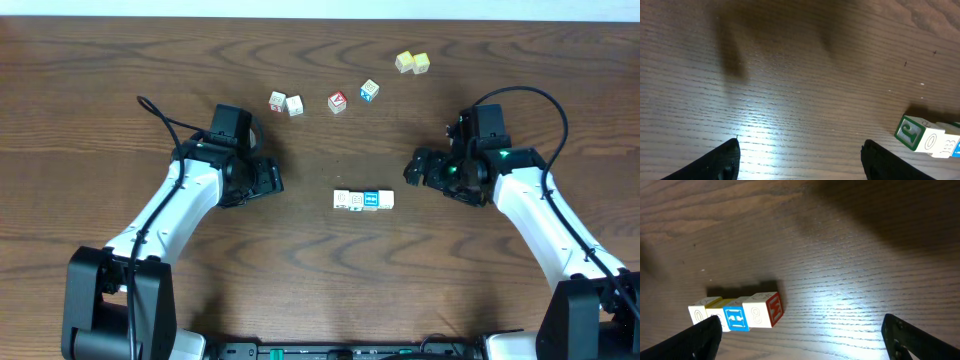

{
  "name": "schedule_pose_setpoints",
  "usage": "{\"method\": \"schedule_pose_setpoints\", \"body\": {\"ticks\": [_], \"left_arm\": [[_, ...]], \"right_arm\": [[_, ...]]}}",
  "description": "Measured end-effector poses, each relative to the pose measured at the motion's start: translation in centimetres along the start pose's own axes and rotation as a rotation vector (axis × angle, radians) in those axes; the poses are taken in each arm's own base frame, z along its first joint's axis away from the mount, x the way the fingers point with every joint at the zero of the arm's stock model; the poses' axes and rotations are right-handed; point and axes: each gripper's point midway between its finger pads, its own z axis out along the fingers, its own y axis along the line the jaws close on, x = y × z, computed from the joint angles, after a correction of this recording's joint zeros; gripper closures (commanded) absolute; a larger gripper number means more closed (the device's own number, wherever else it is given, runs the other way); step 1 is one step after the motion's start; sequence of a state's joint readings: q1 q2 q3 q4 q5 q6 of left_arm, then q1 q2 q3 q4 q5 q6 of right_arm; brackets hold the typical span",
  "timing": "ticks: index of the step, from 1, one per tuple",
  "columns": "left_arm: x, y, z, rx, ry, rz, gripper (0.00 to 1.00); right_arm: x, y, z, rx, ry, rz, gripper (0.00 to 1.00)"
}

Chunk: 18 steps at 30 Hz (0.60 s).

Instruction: Lift 4 blocks

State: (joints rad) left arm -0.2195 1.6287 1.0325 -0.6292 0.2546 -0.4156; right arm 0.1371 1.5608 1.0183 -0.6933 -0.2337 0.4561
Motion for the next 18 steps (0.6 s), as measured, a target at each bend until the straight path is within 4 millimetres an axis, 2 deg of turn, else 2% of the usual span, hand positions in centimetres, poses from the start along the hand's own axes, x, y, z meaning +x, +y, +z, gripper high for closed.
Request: {"method": "schedule_pose_setpoints", "body": {"ticks": [2, 4, 8, 10, 12, 13, 15, 17, 18], "left_arm": [[0.0, 0.0, 0.0, 0.0, 0.0, -0.001, 0.22], [0.1, 0.0, 0.0, -0.001, 0.002, -0.004, 0.22], [0.4, 0.2, 0.0, -0.009, 0.017, -0.008, 0.24], [0.6, 0.3, 0.0, -0.012, 0.022, -0.009, 0.42], [0.7, 0.4, 0.0, -0.018, 0.028, -0.011, 0.64], [0.7, 0.4, 0.0, -0.018, 0.028, -0.014, 0.73], [0.6, 0.2, 0.0, -0.009, 0.026, -0.014, 0.9], [0.5, -0.3, 0.0, 0.018, 0.026, -0.004, 0.92], [0.6, -0.6, 0.0, 0.036, 0.031, 0.008, 0.92]], "right_arm": [[0.0, 0.0, 0.0, 0.007, -0.002, -0.006, 0.01], [0.1, 0.0, 0.1, 0.012, -0.002, -0.008, 0.07], [0.8, -0.9, 0.6, 0.046, 0.008, 0.002, 0.37], [1.1, -1.4, 1.0, 0.058, 0.01, 0.004, 0.55], [1.0, -1.5, 1.3, 0.058, -0.003, 0.019, 0.64], [0.8, -1.5, 1.5, 0.055, -0.013, 0.021, 0.74], [0.5, -1.5, 1.7, 0.048, -0.033, 0.033, 0.86], [0.4, -1.6, 2.0, 0.046, -0.046, 0.048, 0.92], [0.5, -1.6, 2.1, 0.046, -0.047, 0.055, 0.91]]}}
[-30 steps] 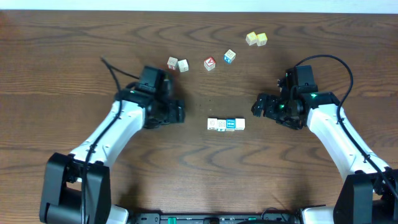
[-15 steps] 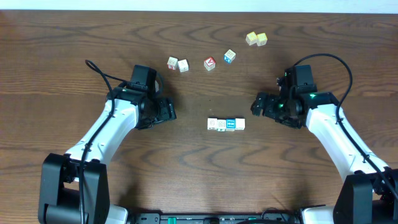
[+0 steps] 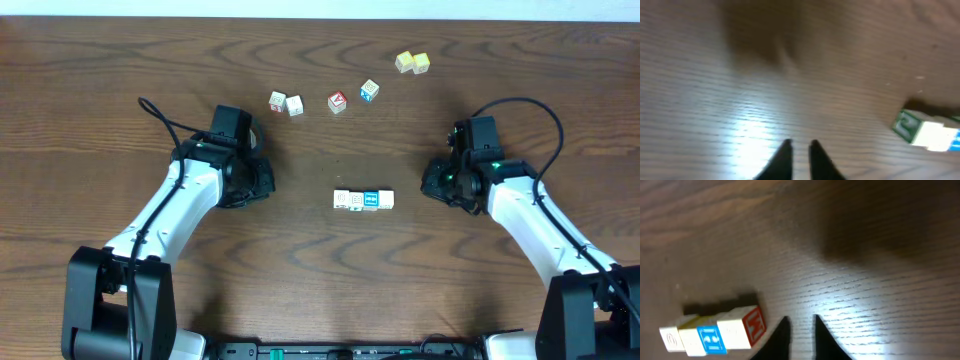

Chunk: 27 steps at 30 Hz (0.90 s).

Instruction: Lift 4 blocks

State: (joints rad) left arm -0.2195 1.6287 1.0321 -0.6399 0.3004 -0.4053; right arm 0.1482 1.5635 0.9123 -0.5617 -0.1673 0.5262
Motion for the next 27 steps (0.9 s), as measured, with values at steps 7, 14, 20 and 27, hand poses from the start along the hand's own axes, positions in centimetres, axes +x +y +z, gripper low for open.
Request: {"method": "schedule_pose_setpoints", "body": {"ticks": [7, 14, 20, 27], "left_arm": [[1.5, -2.5, -0.1, 0.145, 0.069, 0.101, 0.9], [3.4, -2.7, 0.8, 0.174, 0.122, 0.13, 0.85], [5.6, -4.1, 1.2, 0.229, 0.175, 0.237, 0.92], [6.2, -6.5, 2.2, 0.201, 0.124, 0.374, 0.87]], "right_arm": [[0.9, -0.4, 1.7, -0.05, 0.075, 0.014, 0.84], [0.6, -1.6, 1.3, -0.167, 0.14, 0.064, 0.81], [2.0, -2.6, 1.1, -0.136, 0.196, 0.066, 0.85], [1.8, -2.3, 1.3, -0.123, 0.181, 0.053, 0.85]]}}
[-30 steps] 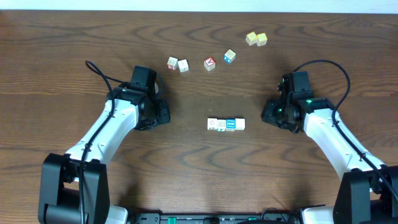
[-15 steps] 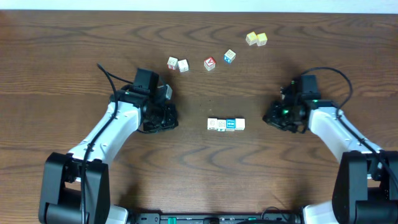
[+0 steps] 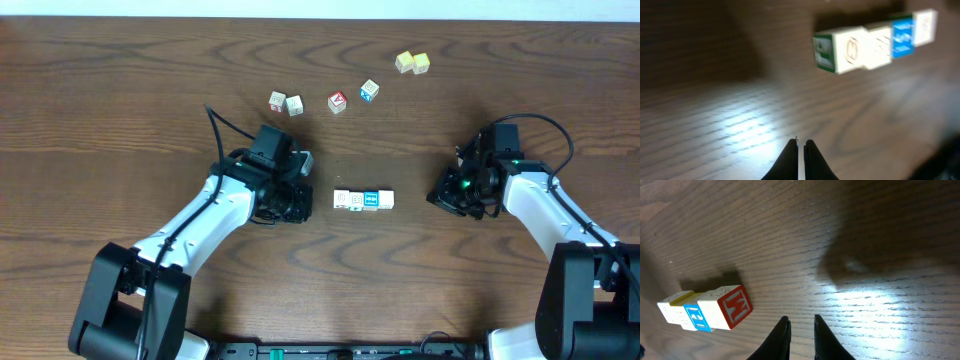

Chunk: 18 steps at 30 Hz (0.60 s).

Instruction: Lift 4 blocks

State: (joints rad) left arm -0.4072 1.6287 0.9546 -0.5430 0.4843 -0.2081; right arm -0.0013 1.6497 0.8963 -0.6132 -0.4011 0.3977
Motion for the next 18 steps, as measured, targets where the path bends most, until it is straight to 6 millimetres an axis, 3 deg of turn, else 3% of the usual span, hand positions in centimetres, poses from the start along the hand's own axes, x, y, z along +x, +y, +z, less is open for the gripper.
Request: {"method": "schedule_pose_setpoints", "body": {"ticks": [1, 3, 4, 8, 12, 18], "left_arm": [[-0.2, 0.4, 0.1, -0.034, -0.012, -0.019, 0.78], [-0.6, 1.3, 0.0, -0.087, -0.037, -0.066, 0.45], [-0.8, 1.7, 0.0, -0.111, -0.05, -0.081, 0.39], [-1.5, 3.3, -0.3, -0.205, -0.095, -0.122, 0.3], [-1.7, 4.9, -0.8, -0.295, -0.121, -0.145, 0.27], [-2.2, 6.4, -1.4, -0.388, -0.161, -0.153, 0.23]], "right_arm": [[0.0, 0.0, 0.0, 0.0, 0.0, -0.001, 0.89], [0.1, 0.1, 0.0, 0.0, 0.002, -0.012, 0.98], [0.1, 0.1, 0.0, 0.001, 0.003, -0.016, 0.99], [0.6, 0.1, 0.1, 0.014, 0.016, -0.037, 0.95], [0.9, 1.0, -0.9, 0.007, 0.008, -0.068, 0.86], [-0.6, 7.3, -5.2, -0.062, -0.126, -0.244, 0.73]]}}
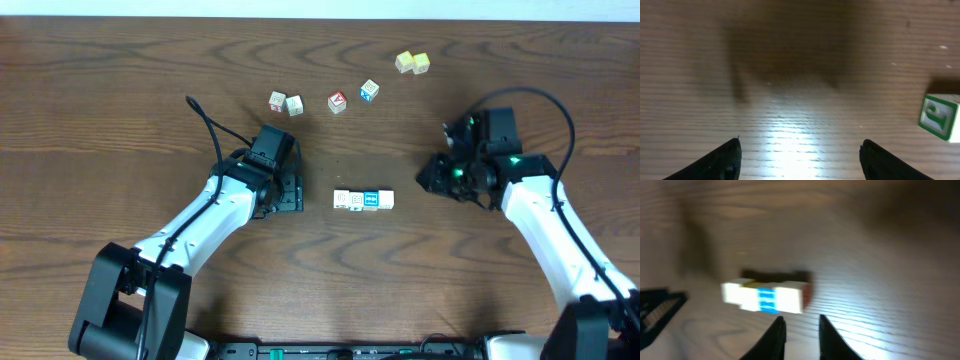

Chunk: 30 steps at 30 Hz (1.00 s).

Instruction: Lift 4 blocks

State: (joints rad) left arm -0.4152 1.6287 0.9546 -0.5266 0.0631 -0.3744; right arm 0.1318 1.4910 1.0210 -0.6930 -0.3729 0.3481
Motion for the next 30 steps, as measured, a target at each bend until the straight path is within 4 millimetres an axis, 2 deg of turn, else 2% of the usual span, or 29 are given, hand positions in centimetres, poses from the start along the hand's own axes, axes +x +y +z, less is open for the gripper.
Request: {"method": "schedule_pose_setpoints", "body": {"ticks": [2, 5, 10, 12, 16, 19, 25, 30], "left_arm": [[-0.2, 0.3, 0.0, -0.018, -0.011, -0.008, 0.23], [-0.3, 0.7, 0.0, -0.039, -0.018, -0.019, 0.23], [0.0, 1.0, 0.0, -0.055, -0.007, -0.02, 0.22], [0.0, 1.1, 0.0, -0.058, -0.008, -0.022, 0.22], [-0.1, 1.6, 0.0, -0.064, -0.007, -0.037, 0.21], [-0.2, 2.3, -0.1, -0.079, -0.003, -0.055, 0.22], [-0.2, 2.6, -0.1, -0.084, -0.002, -0.06, 0.21], [-0.2, 2.6, -0.1, -0.084, -0.002, -0.06, 0.21]], "right_arm": [[-0.4, 2.1, -0.6, -0.012, -0.011, -0.05, 0.67], [-0.2, 5.0, -0.8, -0.014, -0.005, -0.122, 0.68], [-0.7, 8.7, 0.0, -0.024, -0.003, -0.18, 0.99], [-1.0, 9.6, 0.6, -0.009, -0.009, -0.178, 0.99], [-1.9, 10.4, 2.9, 0.031, -0.027, -0.179, 0.99], [-2.0, 10.8, 5.9, 0.055, -0.029, -0.182, 0.99], [-1.0, 10.9, 10.5, 0.106, -0.02, -0.201, 0.99], [0.2, 10.2, 12.8, 0.174, -0.004, -0.204, 0.99]]}}
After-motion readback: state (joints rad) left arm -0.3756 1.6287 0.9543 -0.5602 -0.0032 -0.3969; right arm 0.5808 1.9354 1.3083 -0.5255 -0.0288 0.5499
